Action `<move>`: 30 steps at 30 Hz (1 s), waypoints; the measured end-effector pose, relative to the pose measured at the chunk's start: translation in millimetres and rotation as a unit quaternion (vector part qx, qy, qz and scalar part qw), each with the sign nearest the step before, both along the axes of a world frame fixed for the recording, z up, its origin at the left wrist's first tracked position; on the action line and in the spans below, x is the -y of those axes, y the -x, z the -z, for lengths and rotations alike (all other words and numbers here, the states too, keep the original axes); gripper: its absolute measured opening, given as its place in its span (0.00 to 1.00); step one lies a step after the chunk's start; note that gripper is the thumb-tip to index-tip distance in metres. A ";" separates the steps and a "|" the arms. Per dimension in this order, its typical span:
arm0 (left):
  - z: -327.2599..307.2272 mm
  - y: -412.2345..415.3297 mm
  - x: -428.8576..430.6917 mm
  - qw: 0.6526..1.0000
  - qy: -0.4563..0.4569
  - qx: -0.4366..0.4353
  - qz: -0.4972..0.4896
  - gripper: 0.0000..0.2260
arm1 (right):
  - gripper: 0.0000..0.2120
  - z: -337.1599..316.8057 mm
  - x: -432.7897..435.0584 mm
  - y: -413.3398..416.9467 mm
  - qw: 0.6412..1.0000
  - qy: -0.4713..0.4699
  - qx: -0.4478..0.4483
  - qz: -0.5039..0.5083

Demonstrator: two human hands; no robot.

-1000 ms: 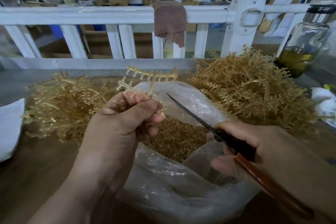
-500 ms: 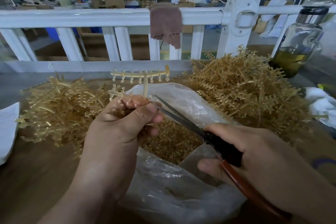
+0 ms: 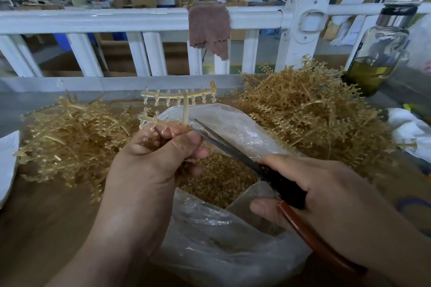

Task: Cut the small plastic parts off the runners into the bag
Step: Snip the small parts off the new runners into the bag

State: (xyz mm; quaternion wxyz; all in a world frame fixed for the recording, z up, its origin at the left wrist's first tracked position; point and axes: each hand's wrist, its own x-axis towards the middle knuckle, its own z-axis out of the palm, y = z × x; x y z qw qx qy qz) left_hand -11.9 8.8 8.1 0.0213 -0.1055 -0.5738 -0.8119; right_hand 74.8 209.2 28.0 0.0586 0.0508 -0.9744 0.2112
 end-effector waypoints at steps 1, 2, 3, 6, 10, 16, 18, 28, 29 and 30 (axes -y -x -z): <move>0.1 0.3 -0.3 1.000 -0.003 0.001 -0.002 0.03 | 0.26 0.4 -0.1 0.3 1.000 -0.002 0.001 -0.001; 0.1 0.4 -0.7 1.000 -0.004 0.001 -0.002 0.02 | 0.27 0.8 -0.1 0.5 1.000 -0.004 0.000 -0.001; 0.1 0.5 -0.9 1.000 -0.002 -0.001 -0.002 0.02 | 0.27 1.3 -0.1 0.7 1.000 -0.006 -0.004 -0.002; 0.4 0.6 -0.8 1.000 0.000 0.000 -0.002 0.02 | 0.27 2.0 -0.4 1.0 1.000 -0.001 -0.007 -0.004; 0.6 -0.1 -0.5 1.000 0.010 -0.002 0.003 0.04 | 0.26 1.6 -1.5 0.9 1.000 0.000 -0.018 -0.001; 1.6 -1.4 -1.3 1.000 0.008 0.000 0.007 0.02 | 0.26 2.5 -2.6 0.2 1.000 0.008 -0.018 -0.007; 1.7 -2.0 -1.1 1.000 0.005 -0.003 0.009 0.02 | 0.27 2.6 -2.0 -0.3 1.000 0.003 -0.011 -0.009; 1.3 -2.4 -1.4 1.000 -0.005 -0.011 0.014 0.03 | 0.25 3.7 -2.4 0.0 0.999 0.008 -0.036 -0.015; 1.7 -2.2 -1.1 1.000 -0.005 -0.011 0.015 0.02 | 0.25 3.6 -2.2 0.1 0.999 0.007 -0.038 -0.014; 1.5 -2.1 -0.8 1.000 -0.003 -0.010 0.017 0.03 | 0.25 3.5 -2.3 0.1 0.999 0.007 -0.039 -0.013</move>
